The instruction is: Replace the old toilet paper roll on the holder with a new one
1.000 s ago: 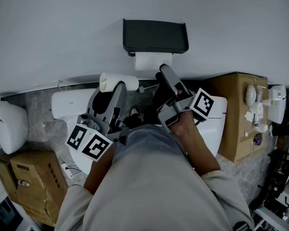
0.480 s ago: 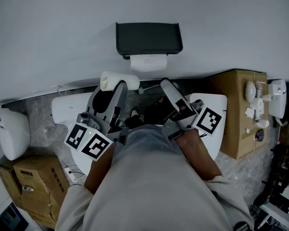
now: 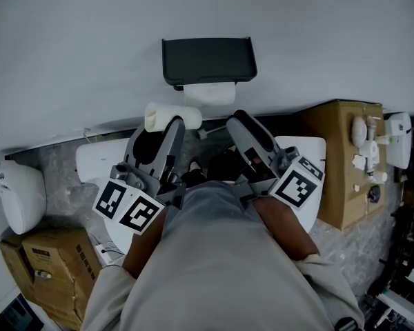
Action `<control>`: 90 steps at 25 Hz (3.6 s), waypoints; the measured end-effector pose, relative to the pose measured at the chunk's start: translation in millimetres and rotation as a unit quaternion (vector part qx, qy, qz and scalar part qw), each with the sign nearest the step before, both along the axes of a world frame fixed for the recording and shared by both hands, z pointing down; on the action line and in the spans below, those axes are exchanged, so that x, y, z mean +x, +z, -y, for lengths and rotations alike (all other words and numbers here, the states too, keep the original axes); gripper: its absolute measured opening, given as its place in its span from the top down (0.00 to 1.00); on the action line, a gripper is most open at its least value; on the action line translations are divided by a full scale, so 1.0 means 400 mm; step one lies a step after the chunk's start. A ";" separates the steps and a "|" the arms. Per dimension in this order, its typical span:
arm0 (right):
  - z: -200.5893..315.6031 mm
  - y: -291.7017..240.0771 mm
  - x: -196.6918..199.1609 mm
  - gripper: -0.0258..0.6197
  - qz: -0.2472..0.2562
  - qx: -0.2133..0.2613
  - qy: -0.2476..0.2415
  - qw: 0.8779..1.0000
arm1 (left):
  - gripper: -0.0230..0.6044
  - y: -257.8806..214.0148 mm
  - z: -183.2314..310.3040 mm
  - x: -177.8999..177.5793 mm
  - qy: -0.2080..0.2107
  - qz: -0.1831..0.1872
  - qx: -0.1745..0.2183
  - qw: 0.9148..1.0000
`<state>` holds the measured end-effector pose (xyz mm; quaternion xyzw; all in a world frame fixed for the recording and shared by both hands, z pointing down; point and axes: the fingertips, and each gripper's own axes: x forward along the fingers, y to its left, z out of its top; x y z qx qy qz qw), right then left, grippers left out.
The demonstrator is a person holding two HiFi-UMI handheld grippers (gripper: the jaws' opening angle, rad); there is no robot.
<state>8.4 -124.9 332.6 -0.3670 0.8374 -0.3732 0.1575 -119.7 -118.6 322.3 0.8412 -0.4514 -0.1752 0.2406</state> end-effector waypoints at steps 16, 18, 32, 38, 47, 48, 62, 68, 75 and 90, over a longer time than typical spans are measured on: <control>-0.009 -0.080 -0.026 0.93 -0.105 0.106 -0.055 0.987 | 0.73 -0.108 0.030 -0.020 0.009 0.040 0.047 0.998; -0.011 -0.093 -0.023 0.93 -0.120 0.116 -0.060 0.984 | 0.73 -0.121 0.036 -0.023 0.015 0.056 0.052 0.997; 0.008 -0.120 0.016 0.93 -0.139 0.135 -0.081 0.978 | 0.73 -0.238 0.152 0.011 0.045 0.175 0.086 0.980; 0.017 -0.112 0.025 0.93 -0.135 0.131 -0.084 0.979 | 0.73 -0.247 0.204 0.045 0.081 0.199 0.083 0.973; 0.051 -0.086 0.025 0.93 -0.119 0.120 -0.081 0.982 | 0.73 -0.199 0.275 0.100 0.122 0.249 0.059 0.959; 0.052 -0.084 0.025 0.93 -0.118 0.119 -0.081 0.982 | 0.73 -0.190 0.277 0.107 0.129 0.255 0.055 0.957; 0.053 -0.069 0.055 0.93 -0.094 0.104 -0.068 0.988 | 0.73 -0.153 0.265 0.172 0.169 0.336 0.066 0.924; 0.053 -0.070 0.057 0.93 -0.090 0.100 -0.067 0.989 | 0.73 -0.150 0.270 0.170 0.162 0.333 0.076 0.926; 0.047 -0.069 0.074 0.93 -0.086 0.096 -0.063 0.990 | 0.71 -0.152 0.273 0.169 0.148 0.322 0.078 0.932; 0.010 -0.079 0.131 0.93 -0.174 0.144 -0.023 0.974 | 0.63 -0.207 0.213 0.051 0.032 0.203 0.083 0.975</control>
